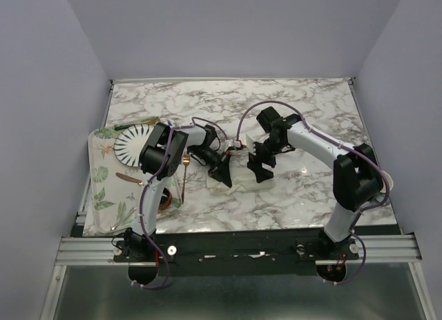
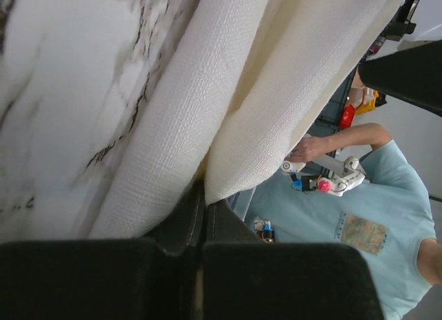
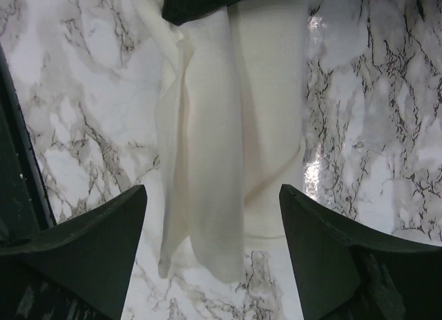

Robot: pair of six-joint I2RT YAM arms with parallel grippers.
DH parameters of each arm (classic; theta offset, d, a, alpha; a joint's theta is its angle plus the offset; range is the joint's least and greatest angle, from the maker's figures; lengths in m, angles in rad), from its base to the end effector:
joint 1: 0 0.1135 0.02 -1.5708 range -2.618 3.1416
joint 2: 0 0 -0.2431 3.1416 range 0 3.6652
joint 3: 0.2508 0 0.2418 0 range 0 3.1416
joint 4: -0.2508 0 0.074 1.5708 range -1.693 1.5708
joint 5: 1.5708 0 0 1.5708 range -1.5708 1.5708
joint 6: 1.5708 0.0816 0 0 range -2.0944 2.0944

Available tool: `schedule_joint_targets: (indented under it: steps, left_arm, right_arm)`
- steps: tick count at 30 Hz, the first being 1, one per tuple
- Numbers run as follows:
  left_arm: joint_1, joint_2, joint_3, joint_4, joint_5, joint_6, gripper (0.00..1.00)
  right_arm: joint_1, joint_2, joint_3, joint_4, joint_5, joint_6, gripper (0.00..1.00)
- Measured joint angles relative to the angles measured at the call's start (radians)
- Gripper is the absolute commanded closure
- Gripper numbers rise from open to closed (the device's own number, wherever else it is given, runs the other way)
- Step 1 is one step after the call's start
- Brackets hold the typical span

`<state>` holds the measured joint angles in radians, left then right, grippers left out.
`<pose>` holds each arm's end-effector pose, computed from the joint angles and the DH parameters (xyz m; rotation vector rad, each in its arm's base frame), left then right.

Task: Fold the napkin into a case and place the utensils inside
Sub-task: Fold the 2/3-rectangle-folded napkin at the center of the board.

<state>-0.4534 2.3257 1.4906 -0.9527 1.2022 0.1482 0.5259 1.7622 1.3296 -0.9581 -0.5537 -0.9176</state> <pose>0.2957 -0.2287 0.0562 -0.5229 -2.2718 1.5372 0.2637 0.2026 0.1674 -1.8843 2.0333 0.7237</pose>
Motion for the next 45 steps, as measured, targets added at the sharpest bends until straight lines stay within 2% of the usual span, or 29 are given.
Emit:
schedule_joint_targets:
  steps: [4, 5, 7, 8, 10, 11, 12, 14, 15, 18, 27, 29, 30, 35, 40, 45]
  left_arm:
    - [0.0, 0.0, 0.002, 0.0, 0.0, -0.001, 1.0]
    - [0.0, 0.0, 0.002, 0.0, 0.0, -0.001, 1.0]
    - [0.001, 0.0, 0.002, 0.0, 0.0, -0.002, 1.0]
    - [0.001, 0.0, 0.003, 0.0, 0.0, -0.003, 1.0]
    - [0.001, 0.0, 0.005, 0.001, 0.0, -0.003, 1.0]
    - [0.001, 0.0, 0.006, 0.002, 0.0, -0.003, 0.97]
    - [0.001, 0.0, 0.006, 0.002, 0.0, -0.003, 0.9]
    - [0.001, 0.0, 0.006, 0.002, 0.0, 0.0, 0.84]
    - [0.001, -0.003, 0.006, 0.002, 0.0, 0.003, 0.78]
    - [0.001, -0.021, 0.006, 0.009, -0.002, 0.016, 0.68]
    - [0.039, -0.184, -0.026, 0.039, 0.0, 0.031, 0.57]
    - [0.071, -0.22, -0.041, 0.047, 0.002, 0.031, 0.54]
    - [0.088, -0.235, -0.05, 0.051, 0.002, 0.029, 0.48]
    - [0.2, -0.344, -0.111, 0.085, -0.032, 0.038, 0.43]
    - [0.249, -0.577, -0.233, 0.166, -0.121, 0.129, 0.45]
    - [0.213, -0.864, -0.436, 0.26, -0.187, 0.36, 0.4]
  right_arm:
    - [0.003, 0.033, -0.004, 0.025, 0.034, 0.0, 0.35]
    - [0.003, 0.043, -0.005, 0.031, 0.045, 0.0, 0.45]
    - [0.003, 0.058, -0.006, 0.038, 0.059, 0.001, 0.56]
    - [0.003, 0.065, -0.006, 0.043, 0.066, -0.002, 0.64]
    - [0.003, 0.079, -0.006, 0.048, 0.077, 0.0, 0.72]
    - [0.003, 0.083, -0.006, 0.049, 0.08, 0.006, 0.78]
    - [0.003, 0.088, -0.007, 0.05, 0.085, 0.005, 0.81]
    - [0.003, 0.098, -0.009, 0.053, 0.091, 0.006, 0.87]
    - [0.003, 0.104, -0.01, 0.053, 0.092, 0.005, 0.89]
    - [0.003, 0.119, -0.011, 0.053, 0.097, 0.005, 0.93]
    - [0.003, 0.138, -0.027, 0.056, 0.098, 0.0, 0.98]
    - [0.003, 0.138, -0.031, 0.056, 0.098, 0.0, 0.99]
    - [0.003, 0.138, -0.032, 0.056, 0.098, 0.0, 0.99]
    - [0.003, 0.138, -0.032, 0.056, 0.097, 0.0, 0.99]
    - [0.003, 0.14, -0.029, 0.051, 0.094, 0.0, 0.99]
    - [-0.005, 0.161, -0.004, 0.026, 0.082, 0.002, 0.99]
